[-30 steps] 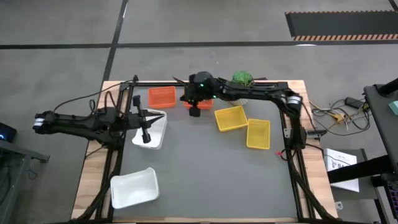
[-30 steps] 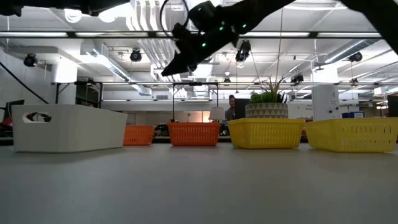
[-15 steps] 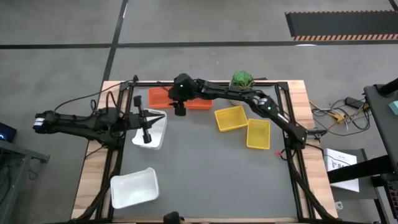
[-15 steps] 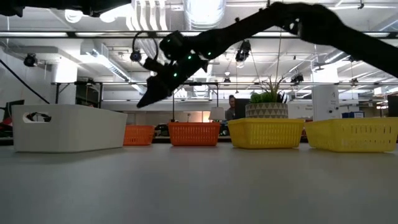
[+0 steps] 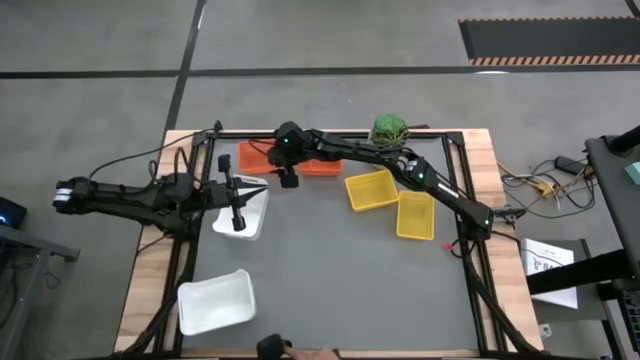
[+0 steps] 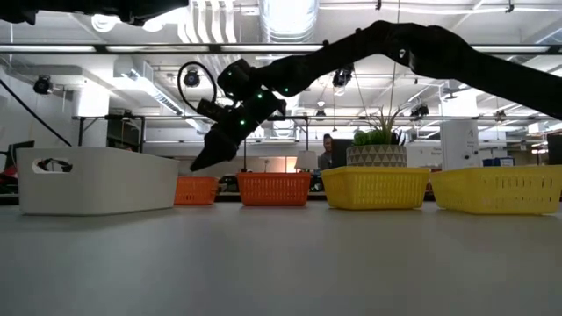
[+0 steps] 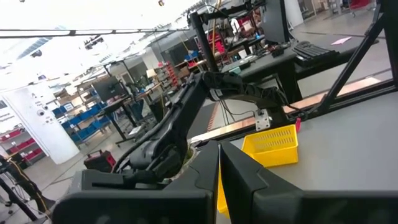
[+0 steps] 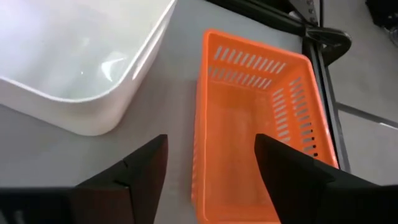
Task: Stack baskets by color
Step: Stack the left orange bin on top of the right orange bins
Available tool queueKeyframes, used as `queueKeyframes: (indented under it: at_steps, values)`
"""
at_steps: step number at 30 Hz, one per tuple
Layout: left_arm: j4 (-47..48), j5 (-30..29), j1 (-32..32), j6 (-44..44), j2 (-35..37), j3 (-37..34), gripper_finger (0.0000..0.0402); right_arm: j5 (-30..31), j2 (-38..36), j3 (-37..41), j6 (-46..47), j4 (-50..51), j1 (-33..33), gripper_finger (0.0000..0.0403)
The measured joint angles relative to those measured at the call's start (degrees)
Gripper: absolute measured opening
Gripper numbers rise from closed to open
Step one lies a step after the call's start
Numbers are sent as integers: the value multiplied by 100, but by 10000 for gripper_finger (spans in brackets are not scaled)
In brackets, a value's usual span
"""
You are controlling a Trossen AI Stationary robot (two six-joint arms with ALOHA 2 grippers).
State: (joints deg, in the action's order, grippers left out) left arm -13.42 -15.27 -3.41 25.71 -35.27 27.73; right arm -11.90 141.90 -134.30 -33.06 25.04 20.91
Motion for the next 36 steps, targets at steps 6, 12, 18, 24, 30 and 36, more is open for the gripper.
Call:
queueKeyframes:
  at_steps: [6,12,18,24,30,36]
  values:
    - [3,-2,1,2,18,2,0,-2,73,0,89,-9,40,231]
    - [25,0,4,4,5,2,0,-4,217,2,302,-17,76,231]
    - [-59,0,4,15,-34,2,0,186,232,0,315,-50,76,231]
    - [-271,0,4,17,-66,7,0,153,232,0,294,-4,73,211]
    - [-284,2,4,62,-67,7,0,142,232,-2,251,2,73,153]
    - [-288,2,4,70,-59,12,0,135,232,-2,128,141,73,70]
